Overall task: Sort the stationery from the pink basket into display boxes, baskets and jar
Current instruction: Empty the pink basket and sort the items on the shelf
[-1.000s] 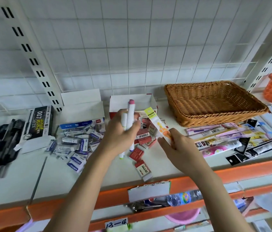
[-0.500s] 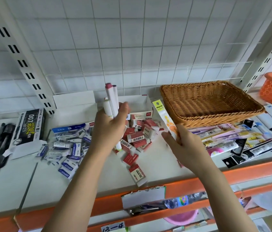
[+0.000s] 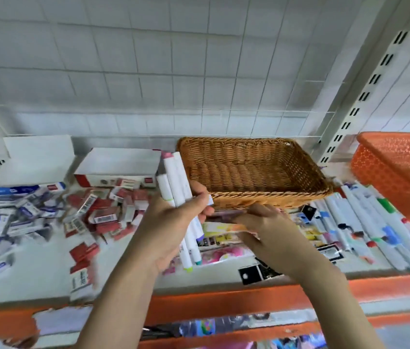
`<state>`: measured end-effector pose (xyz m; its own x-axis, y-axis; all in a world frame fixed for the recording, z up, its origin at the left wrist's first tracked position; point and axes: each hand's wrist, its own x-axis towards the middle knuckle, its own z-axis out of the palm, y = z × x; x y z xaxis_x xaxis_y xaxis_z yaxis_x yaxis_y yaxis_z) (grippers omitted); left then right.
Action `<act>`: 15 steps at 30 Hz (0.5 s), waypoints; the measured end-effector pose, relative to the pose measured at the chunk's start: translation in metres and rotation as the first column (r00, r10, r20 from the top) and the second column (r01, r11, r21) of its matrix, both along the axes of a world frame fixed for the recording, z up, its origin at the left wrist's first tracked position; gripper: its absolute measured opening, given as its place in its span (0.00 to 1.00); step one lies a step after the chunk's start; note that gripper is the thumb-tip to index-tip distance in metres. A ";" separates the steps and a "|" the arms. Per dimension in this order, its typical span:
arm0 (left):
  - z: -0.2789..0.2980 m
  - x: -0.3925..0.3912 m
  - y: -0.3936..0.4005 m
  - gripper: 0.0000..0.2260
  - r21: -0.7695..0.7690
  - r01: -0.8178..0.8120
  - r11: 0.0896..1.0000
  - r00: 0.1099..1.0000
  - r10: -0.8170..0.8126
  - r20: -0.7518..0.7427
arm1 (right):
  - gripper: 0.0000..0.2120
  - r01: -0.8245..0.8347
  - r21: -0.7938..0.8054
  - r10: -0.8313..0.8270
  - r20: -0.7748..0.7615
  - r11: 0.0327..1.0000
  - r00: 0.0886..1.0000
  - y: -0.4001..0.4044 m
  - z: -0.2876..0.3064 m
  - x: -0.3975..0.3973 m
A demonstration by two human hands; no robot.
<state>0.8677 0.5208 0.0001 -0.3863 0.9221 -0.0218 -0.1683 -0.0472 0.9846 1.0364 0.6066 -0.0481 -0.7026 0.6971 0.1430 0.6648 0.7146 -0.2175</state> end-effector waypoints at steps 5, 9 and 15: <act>-0.010 0.066 0.028 0.08 -0.084 -0.099 0.991 0.995 0.100 0.005 | 0.13 -0.041 0.012 0.042 -0.229 0.999 0.973 0.028 0.000 0.066; -0.010 0.126 0.062 0.08 -0.086 -0.060 0.994 0.998 0.061 0.006 | 0.11 0.064 0.038 -0.048 -0.330 0.997 0.943 0.056 0.000 0.137; -0.010 0.220 0.119 0.08 -0.161 0.074 0.984 0.950 -0.119 -0.289 | 0.10 0.189 -0.017 -0.179 -0.410 0.982 0.894 0.087 -0.001 0.210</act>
<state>1.0878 0.6397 -0.0104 -0.3052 0.9505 -0.0577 0.1360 0.1034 0.9853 1.2466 0.6931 -0.0495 -0.4388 0.8012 0.4069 0.6410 0.5964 -0.4831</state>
